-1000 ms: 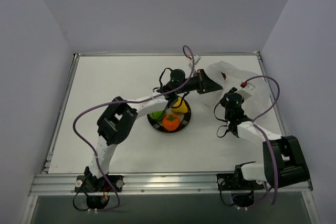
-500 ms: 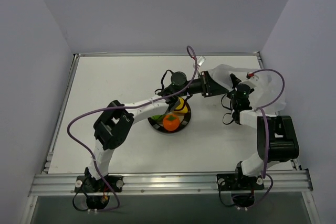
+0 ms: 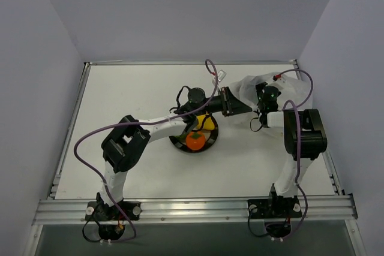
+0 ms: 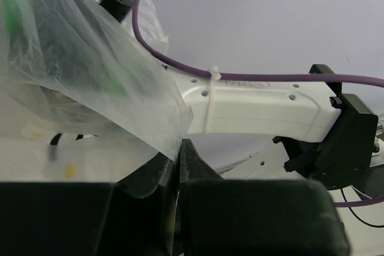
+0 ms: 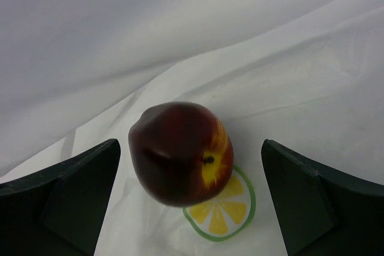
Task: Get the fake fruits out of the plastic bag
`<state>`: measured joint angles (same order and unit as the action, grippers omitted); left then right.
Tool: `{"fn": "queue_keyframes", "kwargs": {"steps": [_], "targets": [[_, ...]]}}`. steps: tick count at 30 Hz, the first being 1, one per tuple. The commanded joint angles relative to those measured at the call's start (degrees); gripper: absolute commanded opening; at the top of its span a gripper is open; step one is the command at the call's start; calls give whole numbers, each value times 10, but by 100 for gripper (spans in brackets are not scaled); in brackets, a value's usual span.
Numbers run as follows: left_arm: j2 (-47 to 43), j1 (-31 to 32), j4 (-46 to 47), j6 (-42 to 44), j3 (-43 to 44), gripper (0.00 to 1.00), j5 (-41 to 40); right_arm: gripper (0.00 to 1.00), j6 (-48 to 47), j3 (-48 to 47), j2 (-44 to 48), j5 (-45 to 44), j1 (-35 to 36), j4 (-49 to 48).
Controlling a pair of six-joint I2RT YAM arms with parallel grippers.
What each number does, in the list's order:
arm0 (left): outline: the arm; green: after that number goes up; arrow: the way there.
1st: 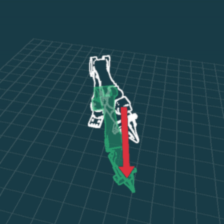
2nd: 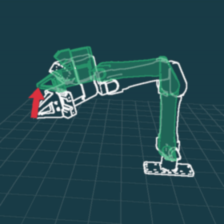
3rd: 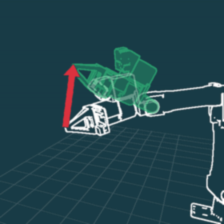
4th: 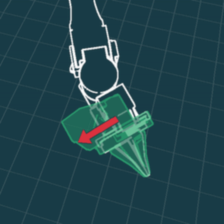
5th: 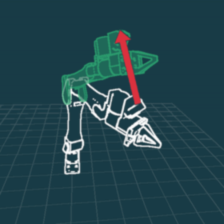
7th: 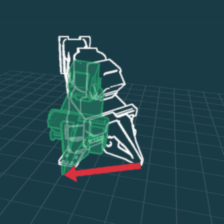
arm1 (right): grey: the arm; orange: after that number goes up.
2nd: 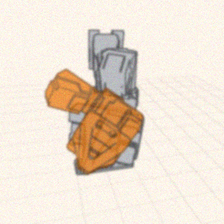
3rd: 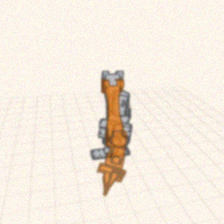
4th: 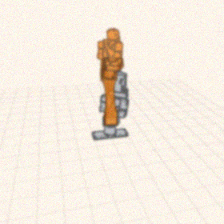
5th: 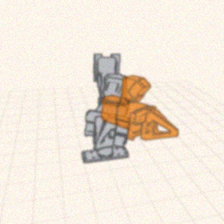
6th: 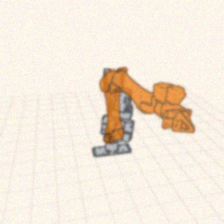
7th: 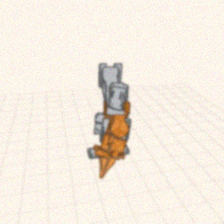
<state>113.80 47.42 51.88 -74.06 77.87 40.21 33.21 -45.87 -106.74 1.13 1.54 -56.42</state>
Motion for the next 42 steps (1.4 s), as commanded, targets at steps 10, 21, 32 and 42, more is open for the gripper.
{"fn": "queue_keyframes", "kwargs": {"steps": [10,21,32,42], "targets": [[-20,2,38,-17,17,2,0,93,68,-142,-169,77,6,-65],[11,-37,88,-51,18,2,-6,31,124,33,-51,92,-38,-238],[64,-63,-79,52,161,2,-23,26,139,255,209,27,0,-168],[194,-66,-261,103,401,2,-19,25,65,267,588,-88,4,130]]}}
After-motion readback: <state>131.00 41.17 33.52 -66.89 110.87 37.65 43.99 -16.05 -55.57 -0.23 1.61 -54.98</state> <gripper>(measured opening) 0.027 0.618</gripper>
